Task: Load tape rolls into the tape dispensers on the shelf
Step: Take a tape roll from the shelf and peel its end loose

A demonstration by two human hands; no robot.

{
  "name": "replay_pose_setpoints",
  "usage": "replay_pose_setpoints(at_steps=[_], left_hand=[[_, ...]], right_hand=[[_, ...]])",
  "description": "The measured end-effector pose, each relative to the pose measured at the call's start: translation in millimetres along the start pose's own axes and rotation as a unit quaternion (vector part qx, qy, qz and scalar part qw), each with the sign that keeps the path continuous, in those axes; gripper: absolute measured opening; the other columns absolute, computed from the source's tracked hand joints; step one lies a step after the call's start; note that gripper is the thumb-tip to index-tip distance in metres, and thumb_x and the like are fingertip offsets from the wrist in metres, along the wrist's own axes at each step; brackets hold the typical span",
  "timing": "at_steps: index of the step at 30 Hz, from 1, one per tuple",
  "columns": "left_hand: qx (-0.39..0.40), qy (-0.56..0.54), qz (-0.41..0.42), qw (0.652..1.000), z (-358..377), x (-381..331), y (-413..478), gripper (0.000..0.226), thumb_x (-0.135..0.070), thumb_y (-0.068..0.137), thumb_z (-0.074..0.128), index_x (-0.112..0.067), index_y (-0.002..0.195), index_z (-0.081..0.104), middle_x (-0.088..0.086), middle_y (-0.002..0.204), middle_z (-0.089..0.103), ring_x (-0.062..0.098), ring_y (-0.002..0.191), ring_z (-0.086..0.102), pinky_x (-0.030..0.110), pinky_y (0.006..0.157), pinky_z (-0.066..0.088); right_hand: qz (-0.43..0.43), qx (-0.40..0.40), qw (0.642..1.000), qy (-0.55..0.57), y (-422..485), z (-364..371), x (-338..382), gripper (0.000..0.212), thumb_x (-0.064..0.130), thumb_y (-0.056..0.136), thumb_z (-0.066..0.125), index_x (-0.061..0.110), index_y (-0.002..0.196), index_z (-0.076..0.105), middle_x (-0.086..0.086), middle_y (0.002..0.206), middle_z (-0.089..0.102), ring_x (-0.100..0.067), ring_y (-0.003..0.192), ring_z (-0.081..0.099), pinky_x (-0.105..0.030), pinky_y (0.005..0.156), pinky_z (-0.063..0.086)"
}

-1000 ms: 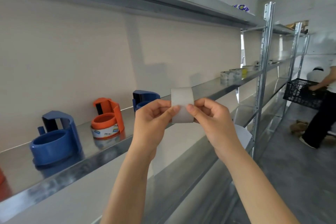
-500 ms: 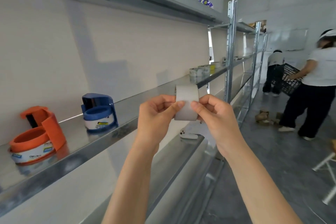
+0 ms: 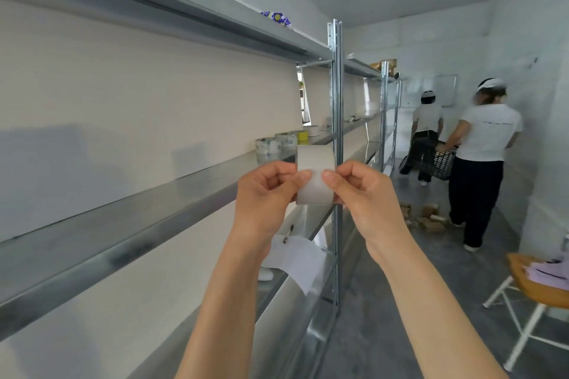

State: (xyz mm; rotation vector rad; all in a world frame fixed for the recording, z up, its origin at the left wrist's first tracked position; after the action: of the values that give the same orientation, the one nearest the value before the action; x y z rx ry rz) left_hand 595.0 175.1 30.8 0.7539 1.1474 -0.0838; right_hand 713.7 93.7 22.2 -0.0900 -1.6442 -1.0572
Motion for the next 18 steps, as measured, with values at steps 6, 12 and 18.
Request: replay_pose_setpoints(at_steps=[6, 12, 18], left_hand=[[0.026, -0.026, 0.01, 0.999, 48.6, 28.1, 41.4, 0.015, 0.002, 0.079, 0.067, -0.011, 0.072, 0.065, -0.006, 0.059, 0.069, 0.008, 0.059, 0.065, 0.022, 0.062, 0.056], [0.053, -0.025, -0.016, 0.998, 78.6, 63.2, 78.8, 0.004, 0.0, 0.079, 0.069, -0.003, 0.08, 0.066, 0.004, 0.069, 0.069, 0.015, 0.067, 0.064, 0.027, 0.066, 0.057], [0.084, -0.073, -0.055, 0.992, 105.6, 105.0, 108.5, 0.014, -0.001, 0.076, 0.068, 0.004, 0.088, 0.064, 0.011, 0.075, 0.068, 0.016, 0.068, 0.065, 0.03, 0.068, 0.057]], right_hand=[[-0.006, -0.021, 1.0, 0.007, 45.8, -42.7, -22.8, 0.015, 0.016, 0.084, 0.068, 0.005, 0.076, 0.063, -0.009, 0.069, 0.062, -0.018, 0.067, 0.056, -0.037, 0.07, 0.049], [0.008, -0.041, 0.999, 0.007, 73.6, -72.3, -51.1, 0.016, 0.014, 0.085, 0.067, 0.007, 0.072, 0.062, -0.01, 0.068, 0.061, -0.02, 0.067, 0.055, -0.039, 0.069, 0.046], [0.019, -0.06, 0.998, -0.009, 98.1, -97.0, -82.5, 0.016, 0.013, 0.085, 0.066, 0.007, 0.071, 0.062, -0.009, 0.069, 0.061, -0.018, 0.066, 0.054, -0.039, 0.068, 0.047]])
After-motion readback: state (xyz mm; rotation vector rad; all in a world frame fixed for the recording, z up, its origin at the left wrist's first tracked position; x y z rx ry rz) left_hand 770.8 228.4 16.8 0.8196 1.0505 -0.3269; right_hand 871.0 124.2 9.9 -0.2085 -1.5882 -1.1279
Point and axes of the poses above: each hand's wrist, its own y-axis towards the middle knuckle, its own z-axis out of the palm, x = y × z, the point moved 3 cm from there along y, towards the middle knuckle
